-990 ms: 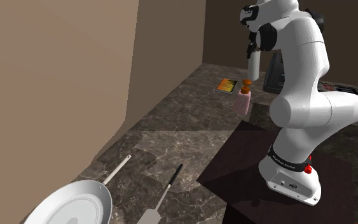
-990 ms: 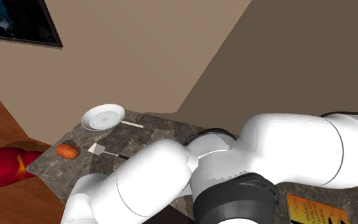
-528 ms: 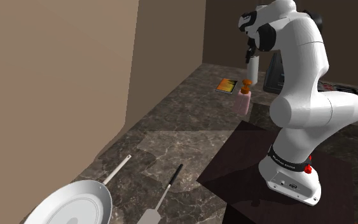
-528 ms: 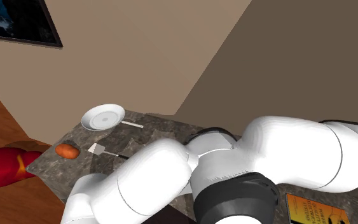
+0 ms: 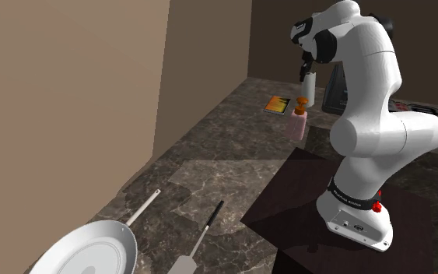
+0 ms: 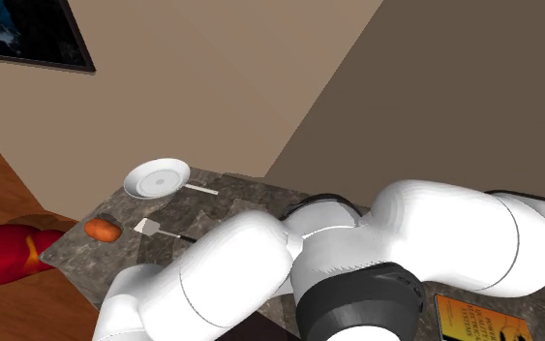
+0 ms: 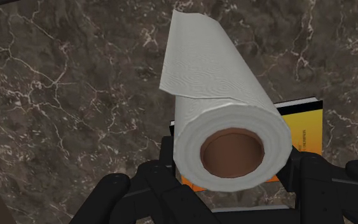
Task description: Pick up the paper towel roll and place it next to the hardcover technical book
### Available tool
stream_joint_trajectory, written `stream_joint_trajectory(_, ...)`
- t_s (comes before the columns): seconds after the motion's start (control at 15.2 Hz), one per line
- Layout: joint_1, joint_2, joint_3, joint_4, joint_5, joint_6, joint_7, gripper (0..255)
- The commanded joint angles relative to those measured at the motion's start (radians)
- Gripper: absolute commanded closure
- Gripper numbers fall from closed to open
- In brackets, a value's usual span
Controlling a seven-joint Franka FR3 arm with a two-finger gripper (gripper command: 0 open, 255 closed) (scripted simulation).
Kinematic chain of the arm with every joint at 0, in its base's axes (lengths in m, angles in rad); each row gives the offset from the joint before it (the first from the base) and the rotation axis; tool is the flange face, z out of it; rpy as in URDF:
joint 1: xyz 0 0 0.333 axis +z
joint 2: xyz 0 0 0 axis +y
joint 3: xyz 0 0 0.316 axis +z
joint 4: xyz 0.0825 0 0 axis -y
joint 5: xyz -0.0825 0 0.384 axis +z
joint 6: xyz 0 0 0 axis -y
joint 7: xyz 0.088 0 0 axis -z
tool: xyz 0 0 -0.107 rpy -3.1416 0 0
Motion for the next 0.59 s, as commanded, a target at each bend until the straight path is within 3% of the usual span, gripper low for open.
stream_joint_trajectory(0.0, 0.000, 0.000, 0.000, 0.000, 0.000, 0.000, 0.000, 255)
stream_joint_trajectory(0.13, 0.000, 0.000, 0.000, 0.000, 0.000, 0.000, 0.000, 255)
stream_joint_trajectory(0.2, 0.000, 0.000, 0.000, 0.000, 0.000, 0.000, 0.000, 0)
stream_joint_trajectory(0.53, 0.000, 0.000, 0.000, 0.000, 0.000, 0.000, 0.000, 0)
